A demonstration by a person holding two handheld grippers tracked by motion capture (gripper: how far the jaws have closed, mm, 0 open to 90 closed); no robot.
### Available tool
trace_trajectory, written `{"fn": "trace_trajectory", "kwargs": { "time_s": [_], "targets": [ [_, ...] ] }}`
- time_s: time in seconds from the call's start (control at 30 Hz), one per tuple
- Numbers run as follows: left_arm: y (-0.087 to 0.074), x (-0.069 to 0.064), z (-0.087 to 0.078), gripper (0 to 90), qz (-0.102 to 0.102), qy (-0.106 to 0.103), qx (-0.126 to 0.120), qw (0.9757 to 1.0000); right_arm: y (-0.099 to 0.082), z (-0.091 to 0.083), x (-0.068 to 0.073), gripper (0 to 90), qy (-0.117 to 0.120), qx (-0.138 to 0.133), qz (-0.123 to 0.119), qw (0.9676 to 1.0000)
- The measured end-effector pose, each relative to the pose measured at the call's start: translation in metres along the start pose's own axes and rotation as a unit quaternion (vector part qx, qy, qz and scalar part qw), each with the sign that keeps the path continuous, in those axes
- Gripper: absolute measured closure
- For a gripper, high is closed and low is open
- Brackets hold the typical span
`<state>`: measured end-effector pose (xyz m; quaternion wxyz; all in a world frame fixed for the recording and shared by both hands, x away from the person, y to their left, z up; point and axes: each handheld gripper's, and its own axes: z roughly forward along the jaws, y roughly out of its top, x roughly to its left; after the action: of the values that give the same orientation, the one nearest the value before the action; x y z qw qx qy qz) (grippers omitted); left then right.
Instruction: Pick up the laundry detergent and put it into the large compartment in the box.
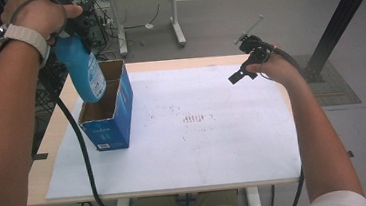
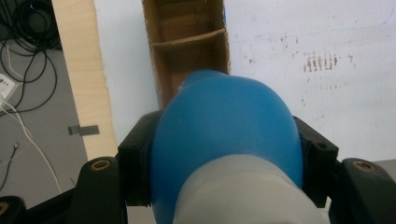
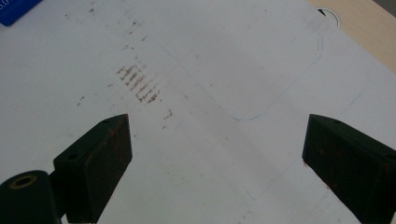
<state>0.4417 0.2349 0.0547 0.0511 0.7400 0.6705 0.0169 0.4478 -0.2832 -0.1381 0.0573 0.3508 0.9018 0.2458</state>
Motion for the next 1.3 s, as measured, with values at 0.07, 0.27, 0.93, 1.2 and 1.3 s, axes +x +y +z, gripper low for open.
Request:
{"fn": "trace_trajectory", "kwargs": {
  "time_s": [0.07,0.27,0.93,1.2,1.3],
  "targets": [
    [0.001,-0.001,0.002,37.4,0.0,0.002,0.0,1.0,0.001,0.001,0.0,8.3,0.0,0.001,0.0,1.0],
    [0.002,-0.003,0.007,37.4,0.001,0.006,-0.001,1.0,0.002,0.002,0.001,8.3,0.002,0.002,-0.002,1.0],
    [0.003,0.001,0.041,37.4,0.009,0.011,-0.008,0.9999,0.0,0.001,0.001,8.2,0.0,0.004,0.003,1.0],
    [0.003,0.001,0.051,37.4,0.01,0.013,-0.008,0.9998,0.0,0.003,0.001,8.3,0.0,0.006,0.004,1.0],
    [0.003,0.002,0.057,37.4,0.012,0.013,-0.009,0.9998,0.0,0.003,0.001,8.2,0.0,0.005,0.005,1.0]
  ]
}}
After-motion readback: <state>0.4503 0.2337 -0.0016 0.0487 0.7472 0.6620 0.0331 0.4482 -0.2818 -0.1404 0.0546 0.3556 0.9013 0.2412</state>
